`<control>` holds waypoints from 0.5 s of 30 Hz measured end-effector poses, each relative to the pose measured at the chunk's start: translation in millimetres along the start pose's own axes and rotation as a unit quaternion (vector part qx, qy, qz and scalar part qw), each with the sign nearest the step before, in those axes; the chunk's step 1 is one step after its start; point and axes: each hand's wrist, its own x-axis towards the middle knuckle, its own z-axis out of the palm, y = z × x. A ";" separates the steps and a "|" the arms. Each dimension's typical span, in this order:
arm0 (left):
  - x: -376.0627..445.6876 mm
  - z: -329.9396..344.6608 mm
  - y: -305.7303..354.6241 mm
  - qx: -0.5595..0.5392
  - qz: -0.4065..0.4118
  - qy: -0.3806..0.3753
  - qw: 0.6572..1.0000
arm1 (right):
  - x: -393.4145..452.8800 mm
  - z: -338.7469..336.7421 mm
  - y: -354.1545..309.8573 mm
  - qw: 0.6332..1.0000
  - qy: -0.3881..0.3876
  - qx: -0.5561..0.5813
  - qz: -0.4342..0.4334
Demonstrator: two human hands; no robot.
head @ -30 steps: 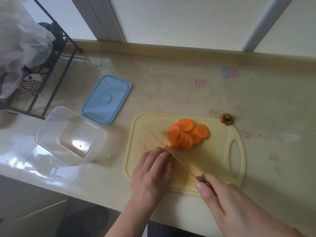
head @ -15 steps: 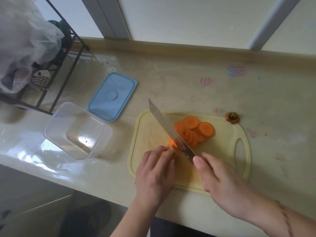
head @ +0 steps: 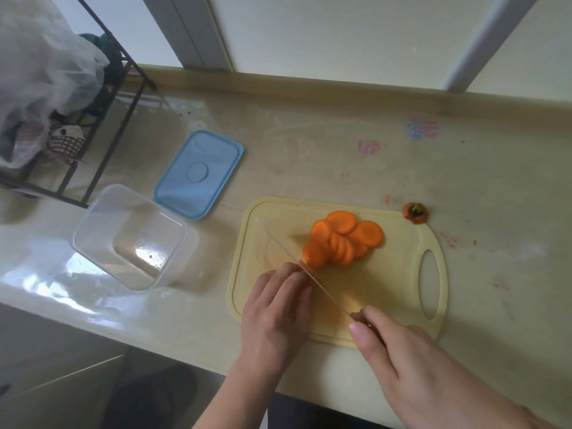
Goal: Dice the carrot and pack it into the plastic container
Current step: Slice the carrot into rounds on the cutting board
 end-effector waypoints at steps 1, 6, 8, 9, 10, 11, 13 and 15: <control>0.6 -0.6 -0.6 0.003 -0.002 0.001 1.000 | 3.9 2.4 1.9 1.000 0.002 0.002 -0.004; 1.1 -0.6 -7.0 0.006 0.004 -0.009 1.000 | 31.2 19.9 13.6 0.999 0.028 0.012 -0.022; -4.2 0.4 -6.5 0.010 0.010 -0.016 1.000 | 41.0 25.5 12.1 0.999 0.032 0.027 -0.020; -5.7 0.1 -5.6 0.014 0.003 -0.014 1.000 | 44.5 26.4 10.9 0.999 0.030 0.039 -0.015; -6.3 0.3 -5.2 0.022 -0.007 -0.008 1.000 | 47.1 25.6 10.0 0.998 0.027 0.051 -0.006; -7.1 0.2 -4.3 0.033 -0.015 -0.002 0.999 | 47.7 23.1 9.3 0.998 0.023 0.066 0.005; -8.2 0.1 -1.9 0.049 -0.017 0.003 0.999 | 45.0 15.4 8.1 0.996 0.020 0.089 0.021; -9.5 0.9 -0.7 0.048 -0.015 0.003 0.999 | 39.3 7.3 5.2 0.994 0.024 0.100 0.024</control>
